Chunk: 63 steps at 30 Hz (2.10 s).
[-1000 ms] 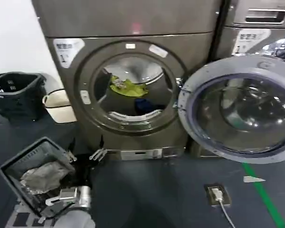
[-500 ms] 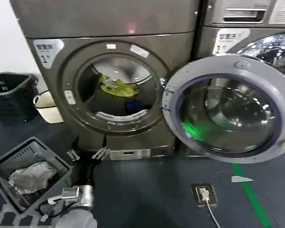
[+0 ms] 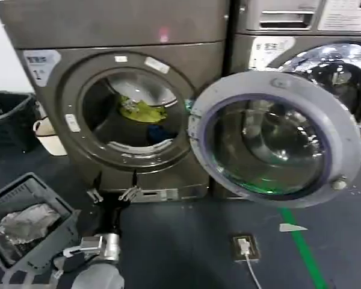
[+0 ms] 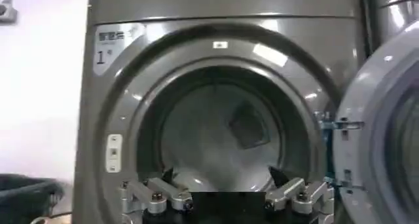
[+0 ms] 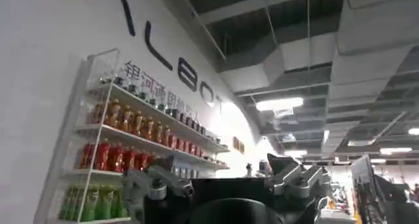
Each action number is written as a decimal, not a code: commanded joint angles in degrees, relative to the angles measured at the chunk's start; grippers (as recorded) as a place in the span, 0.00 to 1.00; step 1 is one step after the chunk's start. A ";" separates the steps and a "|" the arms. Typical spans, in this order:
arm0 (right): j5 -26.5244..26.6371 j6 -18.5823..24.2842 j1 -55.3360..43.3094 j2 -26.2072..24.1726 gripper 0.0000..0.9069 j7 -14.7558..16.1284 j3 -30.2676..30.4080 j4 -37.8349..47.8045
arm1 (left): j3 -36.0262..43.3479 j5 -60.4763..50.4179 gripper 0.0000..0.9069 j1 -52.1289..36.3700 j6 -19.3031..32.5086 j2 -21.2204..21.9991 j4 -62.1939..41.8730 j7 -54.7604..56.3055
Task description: Grasp the clothes from the dryer.
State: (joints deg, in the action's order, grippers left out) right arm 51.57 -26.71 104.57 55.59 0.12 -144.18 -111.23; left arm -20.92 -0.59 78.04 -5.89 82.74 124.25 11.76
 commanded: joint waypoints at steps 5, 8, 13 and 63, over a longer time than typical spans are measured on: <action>0.62 2.02 0.64 -0.01 1.00 0.41 -0.37 -0.23 | -0.09 -0.11 1.00 -0.37 0.17 -0.06 0.10 0.01; 0.82 2.62 0.99 -0.06 1.00 0.45 -0.58 -0.12 | 0.04 -0.24 1.00 -0.52 0.00 -0.19 0.02 -0.19; 1.17 4.24 1.68 -0.01 1.00 0.39 -1.01 0.03 | 0.20 0.02 1.00 -1.27 -0.30 -0.65 -0.30 -0.26; -4.48 3.76 2.62 1.28 1.00 2.54 -1.26 -2.52 | 1.53 2.86 1.00 -20.13 -3.75 0.52 -19.00 -0.66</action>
State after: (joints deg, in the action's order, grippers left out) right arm 47.82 -23.40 107.24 56.68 2.00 -145.41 -113.42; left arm -19.69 1.76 68.71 -8.71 82.93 116.50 11.08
